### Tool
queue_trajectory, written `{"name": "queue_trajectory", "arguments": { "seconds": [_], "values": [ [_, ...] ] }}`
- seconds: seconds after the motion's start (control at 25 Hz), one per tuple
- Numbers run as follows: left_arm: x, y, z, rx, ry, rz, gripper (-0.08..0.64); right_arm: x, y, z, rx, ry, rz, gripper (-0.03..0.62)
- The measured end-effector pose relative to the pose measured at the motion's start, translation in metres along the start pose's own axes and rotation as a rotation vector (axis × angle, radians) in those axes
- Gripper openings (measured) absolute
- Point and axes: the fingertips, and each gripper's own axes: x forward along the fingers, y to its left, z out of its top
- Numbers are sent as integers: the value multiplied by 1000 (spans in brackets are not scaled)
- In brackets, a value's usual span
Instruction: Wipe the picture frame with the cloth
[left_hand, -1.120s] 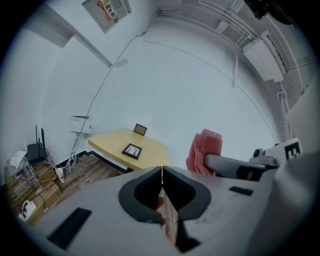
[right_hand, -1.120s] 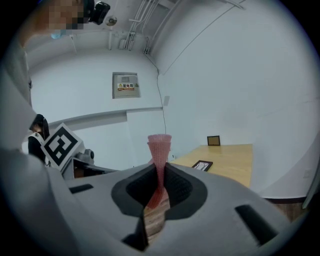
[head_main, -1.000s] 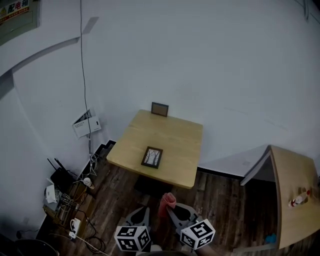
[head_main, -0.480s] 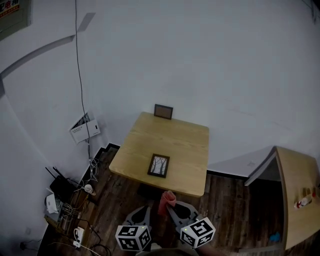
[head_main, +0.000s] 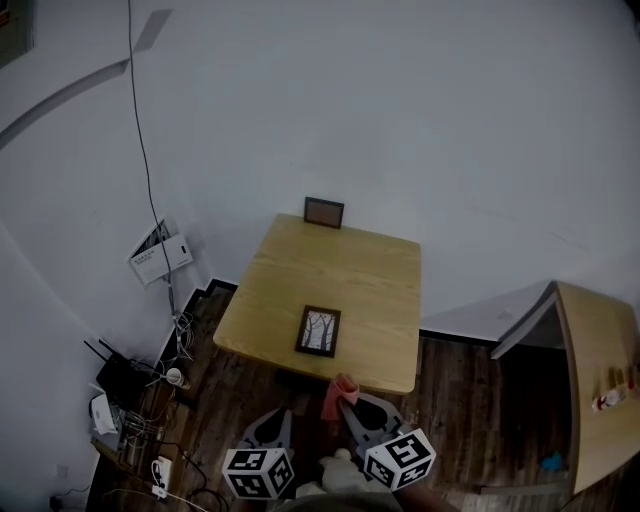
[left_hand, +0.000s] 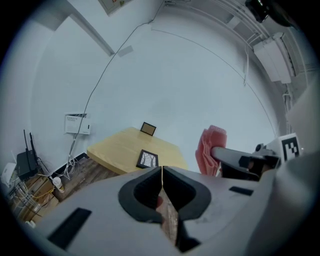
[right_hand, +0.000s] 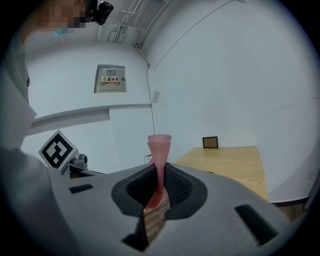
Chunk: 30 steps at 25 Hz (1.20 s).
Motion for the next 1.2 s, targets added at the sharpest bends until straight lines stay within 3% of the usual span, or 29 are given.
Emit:
{"name": "queue_trajectory", "arguments": {
  "seconds": [0.24, 0.56, 0.8, 1.2],
  "values": [
    [42, 16, 8, 6, 26, 6, 5, 29, -35, 7, 2, 5, -25, 20],
    [109, 36, 23, 23, 72, 29, 5, 88, -79, 16, -1, 53, 18, 20],
    [150, 50, 19, 4, 138, 17, 6, 134, -106, 15, 1, 91, 56, 20],
    [202, 73, 6, -35, 220, 59, 8, 186, -139, -5, 0, 170, 87, 20]
  ]
}}
